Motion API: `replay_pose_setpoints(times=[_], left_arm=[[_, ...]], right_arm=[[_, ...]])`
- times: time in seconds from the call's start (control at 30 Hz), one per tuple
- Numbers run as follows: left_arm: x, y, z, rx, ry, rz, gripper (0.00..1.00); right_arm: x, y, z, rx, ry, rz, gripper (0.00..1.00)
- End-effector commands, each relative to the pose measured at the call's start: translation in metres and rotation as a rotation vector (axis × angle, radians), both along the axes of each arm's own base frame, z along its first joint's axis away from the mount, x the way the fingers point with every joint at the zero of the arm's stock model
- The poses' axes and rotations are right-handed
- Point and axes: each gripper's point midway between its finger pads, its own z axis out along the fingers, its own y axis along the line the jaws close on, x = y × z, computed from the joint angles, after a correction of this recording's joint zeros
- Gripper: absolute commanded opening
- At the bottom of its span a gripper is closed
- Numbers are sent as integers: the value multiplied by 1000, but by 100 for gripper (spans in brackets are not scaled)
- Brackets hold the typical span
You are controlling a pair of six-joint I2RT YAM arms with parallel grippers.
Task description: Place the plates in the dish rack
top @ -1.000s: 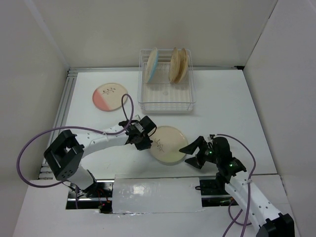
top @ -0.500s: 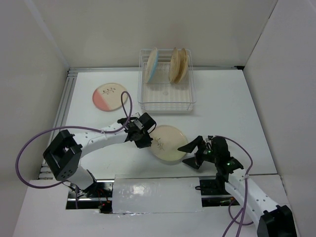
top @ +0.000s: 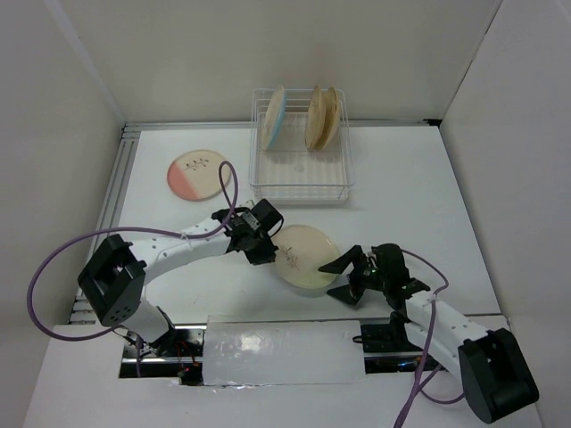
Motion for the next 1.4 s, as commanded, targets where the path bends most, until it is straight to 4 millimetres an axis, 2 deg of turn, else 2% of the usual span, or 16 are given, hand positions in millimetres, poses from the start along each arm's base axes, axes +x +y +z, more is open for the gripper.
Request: replay_pose_setpoints(times=[0.0,0.13,0.27,0.3,0.37,0.5,0.57,0.73,0.93,0.97,1.1,1.23,1.3,1.37], left_arm=[[19,-22,39,-112,-84,1,0],[19,-27,38,-132,-76,-9,0],[13,-26,29,-136,-54,-18,0],[15,-28,30,-145,-62,-19,0],[8,-28,22,-153,-34,-31,0],[1,-33,18,-183,-10,-62,0],[-3,-32,7,-180,10,-67,0],[-9,-36,-5,-201,45,-76,0],[-21,-43,-19,-216,89,-140,0],[-23,-43,-26,-204,111,-151,0],[-31,-53,-35,-227,143,-210,0],[-40,-61,-48,-242,188,-259,0],[-35,-69,-46,-255,179,-275,0],[-39,-73,-49,-252,190,-297,0]], right_arm=[[13,3,6,21,-63,-3,88],[17,6,6,21,-80,-2,88],[27,1,6,-12,-104,-41,87],[26,-1,1,-24,-97,-53,87],[30,-1,2,-22,-124,-62,87],[35,-3,-2,-31,-136,-80,86],[38,-3,-3,-40,-148,-82,85],[42,-2,-7,-50,-167,-71,85],[49,-3,2,-68,-322,-55,83],[53,-4,8,-83,-386,-47,82],[52,-9,17,-139,-546,-16,80],[51,-10,20,-158,-604,3,79],[46,-5,21,-143,-621,45,78],[43,1,23,-128,-628,105,78]])
